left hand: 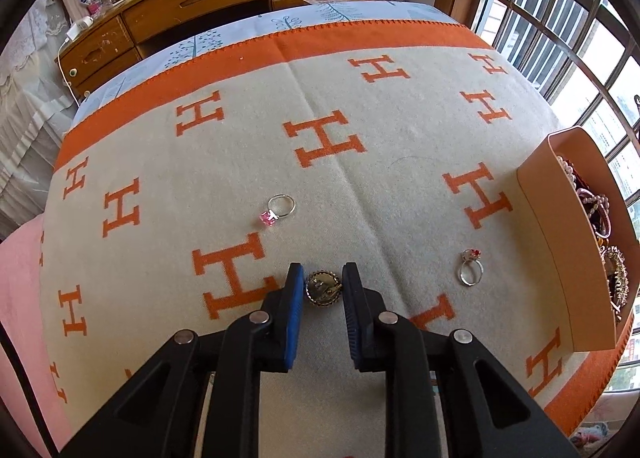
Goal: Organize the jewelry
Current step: 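Grasp the gold coin pendant with the left tool while the right tool lifts the safety pin, then carry the safety pin and coin pendant into the pink box and open both tools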
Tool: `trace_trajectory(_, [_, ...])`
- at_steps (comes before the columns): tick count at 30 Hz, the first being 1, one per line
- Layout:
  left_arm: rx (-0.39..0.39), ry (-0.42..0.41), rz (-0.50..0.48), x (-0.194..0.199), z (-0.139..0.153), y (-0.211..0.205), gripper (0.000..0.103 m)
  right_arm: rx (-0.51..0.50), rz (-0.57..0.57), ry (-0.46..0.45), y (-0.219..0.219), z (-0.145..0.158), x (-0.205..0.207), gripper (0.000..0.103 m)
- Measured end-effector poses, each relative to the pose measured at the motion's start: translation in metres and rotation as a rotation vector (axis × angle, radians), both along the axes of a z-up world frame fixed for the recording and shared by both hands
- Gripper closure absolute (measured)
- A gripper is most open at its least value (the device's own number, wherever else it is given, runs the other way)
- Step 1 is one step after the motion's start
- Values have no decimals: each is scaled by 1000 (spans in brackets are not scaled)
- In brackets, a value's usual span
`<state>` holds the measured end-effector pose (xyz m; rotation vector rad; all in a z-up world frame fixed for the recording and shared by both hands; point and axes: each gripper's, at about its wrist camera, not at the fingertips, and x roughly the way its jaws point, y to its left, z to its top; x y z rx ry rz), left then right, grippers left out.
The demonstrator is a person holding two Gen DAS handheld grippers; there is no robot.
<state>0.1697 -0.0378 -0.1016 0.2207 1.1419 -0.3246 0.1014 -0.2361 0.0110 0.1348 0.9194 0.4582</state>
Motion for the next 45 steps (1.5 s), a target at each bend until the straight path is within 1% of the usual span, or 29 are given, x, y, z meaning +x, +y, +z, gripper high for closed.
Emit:
trace_trajectory(5, [-41,-50,-60,-14,34,-27,86,11,-77,-28,-33,5,-8,90])
trace_trajectory(9, [-94,-88,-134,-25,65,-62,86,7,-159,0,-61,-8,-8,90])
trace_trajectory(13, [-148,-93,-202,-30,82,-101,86,25,-214,40,-81,-23,-7,90])
trace_trajectory(16, [-148,-90,-231,-29,83,-130,86,21,-249,57,-91,-33,-7,90])
trace_trajectory(19, [-153,-53,-241,-25,75,-153,86,14,-276,74,-100,-42,-4,90])
trace_trajectory(24, [-146,-1,-251,-21,56,-180,86,-62,-286,98,-104,-57,4,89])
trace_trajectory(27, [-146,20,-241,-17,47,-186,85,-112,-288,112,-102,-64,11,89])
trace_trajectory(28, [-146,24,-235,-16,45,-187,83,-119,-290,123,-102,-67,13,89])
trace_trajectory(29, [-141,24,-233,-16,43,-187,79,-117,-297,138,-104,-69,15,89])
trace_trajectory(30, [-134,20,-233,-16,43,-187,77,-107,-302,151,-105,-70,16,88])
trace_trajectory(32, [-128,17,-233,-17,43,-185,76,-81,-311,158,-108,-71,17,84])
trace_trajectory(34, [-134,12,-226,-17,46,-182,75,-73,-325,144,-110,-69,15,84])
trace_trajectory(36, [-137,-3,-215,-18,51,-177,71,-58,-323,135,-110,-67,11,84])
trace_trajectory(38, [-133,-28,-199,-20,56,-171,59,-53,-321,123,-109,-63,6,84])
trace_trajectory(39, [-125,-45,-190,-22,58,-168,57,-58,-320,119,-106,-62,4,84])
trace_trajectory(42, [-104,-85,-166,-29,63,-156,56,-58,-308,100,-100,-56,-3,84])
trace_trajectory(45, [-97,-100,-135,-38,64,-142,56,-47,-297,80,-93,-51,-11,84])
